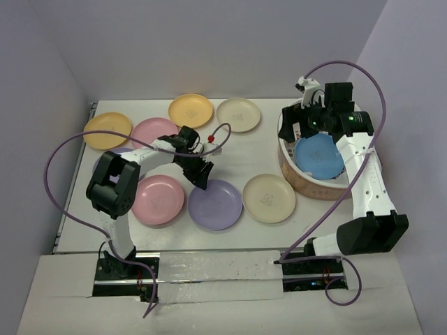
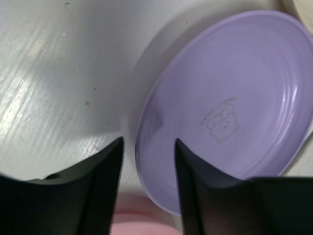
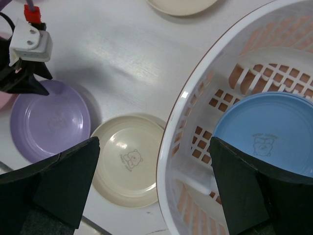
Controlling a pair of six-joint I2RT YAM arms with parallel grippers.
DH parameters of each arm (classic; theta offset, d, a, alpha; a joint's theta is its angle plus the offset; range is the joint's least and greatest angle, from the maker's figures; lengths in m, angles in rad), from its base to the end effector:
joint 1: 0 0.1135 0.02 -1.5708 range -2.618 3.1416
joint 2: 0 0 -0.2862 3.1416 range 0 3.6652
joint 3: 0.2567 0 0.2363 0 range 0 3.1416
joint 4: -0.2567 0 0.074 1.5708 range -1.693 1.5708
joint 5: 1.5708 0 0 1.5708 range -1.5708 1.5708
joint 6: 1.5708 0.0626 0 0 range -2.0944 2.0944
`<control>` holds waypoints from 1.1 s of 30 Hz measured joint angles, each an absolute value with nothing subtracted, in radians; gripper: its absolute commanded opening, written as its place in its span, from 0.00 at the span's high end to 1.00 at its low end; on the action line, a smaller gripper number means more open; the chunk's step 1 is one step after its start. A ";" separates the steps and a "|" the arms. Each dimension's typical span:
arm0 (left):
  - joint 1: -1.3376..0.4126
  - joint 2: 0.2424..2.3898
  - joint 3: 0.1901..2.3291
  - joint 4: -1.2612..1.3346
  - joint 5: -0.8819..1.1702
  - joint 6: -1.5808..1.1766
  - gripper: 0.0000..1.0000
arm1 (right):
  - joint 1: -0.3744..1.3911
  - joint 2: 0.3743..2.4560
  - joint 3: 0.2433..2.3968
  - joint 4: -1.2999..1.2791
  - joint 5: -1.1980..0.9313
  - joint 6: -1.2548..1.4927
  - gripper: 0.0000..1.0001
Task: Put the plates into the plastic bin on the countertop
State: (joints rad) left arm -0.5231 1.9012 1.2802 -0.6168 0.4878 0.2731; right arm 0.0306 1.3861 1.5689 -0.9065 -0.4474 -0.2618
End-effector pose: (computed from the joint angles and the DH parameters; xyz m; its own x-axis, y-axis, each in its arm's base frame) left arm 0.3110 -0.2132 0.1778 -0.6335 0.6404 -0.4342 0.7736 0.5358 -0.3384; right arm 0.2781 0.0356 0.4090 -0.5483 -0.2502 -0.7980 -0.5109 0.8556 0.0828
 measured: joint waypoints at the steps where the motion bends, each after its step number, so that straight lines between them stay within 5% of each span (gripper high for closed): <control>1: -0.529 1.906 1.280 -0.617 0.484 0.281 0.64 | 0.033 1.386 1.564 -0.911 -0.450 -0.265 0.00; 11: -0.540 1.929 1.280 -0.614 0.458 0.291 1.00 | 0.088 1.372 1.532 -0.916 -0.456 -0.271 0.00; 26: -0.474 1.815 1.389 -0.708 0.501 0.233 1.00 | 0.214 1.290 1.377 -0.884 -0.444 -0.223 0.01; 33: -0.312 1.748 1.467 -0.713 0.621 0.123 1.00 | 0.353 1.264 1.258 -0.886 -0.431 -0.285 0.15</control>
State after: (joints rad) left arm -0.3116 1.7478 1.4674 -0.7132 0.6214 0.1234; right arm 0.3526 1.2637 1.2577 -0.8862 -0.4315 -0.2849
